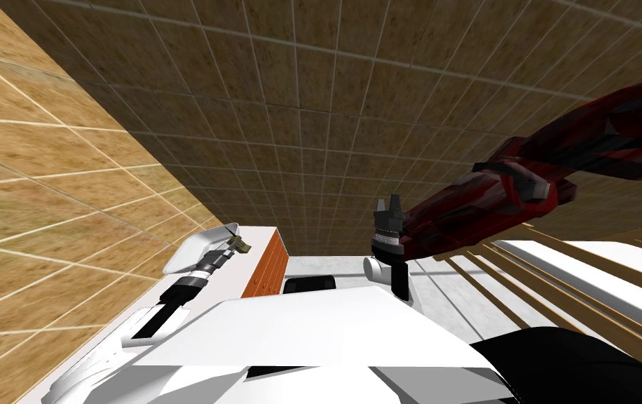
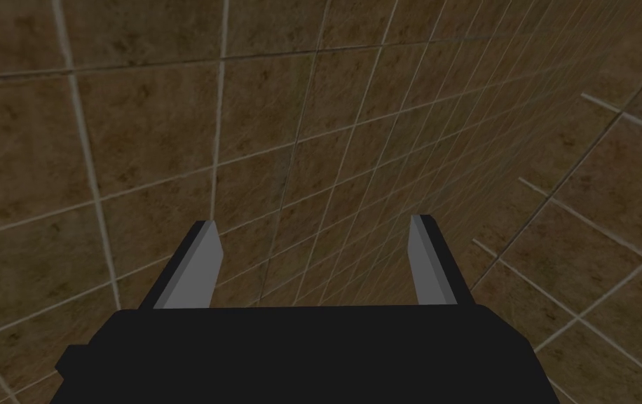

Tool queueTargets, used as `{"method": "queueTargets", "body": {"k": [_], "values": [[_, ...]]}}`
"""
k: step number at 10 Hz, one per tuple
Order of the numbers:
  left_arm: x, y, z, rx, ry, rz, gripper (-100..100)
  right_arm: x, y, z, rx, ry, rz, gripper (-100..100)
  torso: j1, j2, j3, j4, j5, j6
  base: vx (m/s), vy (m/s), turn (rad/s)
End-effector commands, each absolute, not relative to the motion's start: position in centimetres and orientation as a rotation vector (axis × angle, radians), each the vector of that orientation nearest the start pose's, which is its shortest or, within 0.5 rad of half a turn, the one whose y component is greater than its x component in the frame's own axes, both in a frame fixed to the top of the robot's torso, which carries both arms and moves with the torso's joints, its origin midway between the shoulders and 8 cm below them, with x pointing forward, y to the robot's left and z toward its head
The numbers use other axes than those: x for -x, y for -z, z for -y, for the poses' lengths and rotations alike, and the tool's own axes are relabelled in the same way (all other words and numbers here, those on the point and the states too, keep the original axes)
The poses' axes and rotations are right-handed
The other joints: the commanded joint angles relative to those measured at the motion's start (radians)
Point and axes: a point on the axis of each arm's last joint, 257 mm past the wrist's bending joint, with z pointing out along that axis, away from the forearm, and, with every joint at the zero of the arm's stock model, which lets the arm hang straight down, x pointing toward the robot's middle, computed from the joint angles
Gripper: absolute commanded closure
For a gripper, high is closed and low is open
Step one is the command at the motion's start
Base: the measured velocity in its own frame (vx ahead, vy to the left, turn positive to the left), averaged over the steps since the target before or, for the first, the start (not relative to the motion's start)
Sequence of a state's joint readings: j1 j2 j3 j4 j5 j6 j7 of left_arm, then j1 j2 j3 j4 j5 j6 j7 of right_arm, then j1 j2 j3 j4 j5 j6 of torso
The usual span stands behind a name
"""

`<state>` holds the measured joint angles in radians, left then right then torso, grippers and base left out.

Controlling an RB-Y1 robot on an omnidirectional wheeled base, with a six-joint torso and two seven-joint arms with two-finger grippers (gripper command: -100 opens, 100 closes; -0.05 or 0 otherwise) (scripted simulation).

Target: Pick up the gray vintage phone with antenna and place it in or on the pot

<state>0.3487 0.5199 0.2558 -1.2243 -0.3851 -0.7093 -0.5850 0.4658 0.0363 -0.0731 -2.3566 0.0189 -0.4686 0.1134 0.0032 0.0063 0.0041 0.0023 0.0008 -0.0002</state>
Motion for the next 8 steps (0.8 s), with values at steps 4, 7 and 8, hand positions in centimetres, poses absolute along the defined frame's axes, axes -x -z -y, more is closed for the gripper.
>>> {"method": "queueTargets", "body": {"k": [4, 7, 8], "values": [[-38.0, 27.4, -51.2, 0.099, 0.153, -1.620, 100, -32.9, -6.4, 29.7, -0.564, -1.136, -0.563, 0, 0.001, 0.004, 0.003, 0.002, -0.003, -0.005, -0.107, 0.010, -0.011], [-38.9, 25.3, -53.0, 0.142, 0.187, -1.613, 100, -32.9, -6.4, 29.7, -0.564, -1.136, -0.563, 0, 0.009, 0.008, 0.007, 0.005, -0.007, -0.014, -0.085, 0.013, -0.007], [-39.1, 24.7, -53.6, 0.158, 0.198, -1.611, 100, -32.9, -6.4, 29.7, -0.564, -1.136, -0.563, 0, 0.011, 0.009, 0.008, 0.007, -0.009, -0.016, -0.068, 0.017, -0.006]]}}
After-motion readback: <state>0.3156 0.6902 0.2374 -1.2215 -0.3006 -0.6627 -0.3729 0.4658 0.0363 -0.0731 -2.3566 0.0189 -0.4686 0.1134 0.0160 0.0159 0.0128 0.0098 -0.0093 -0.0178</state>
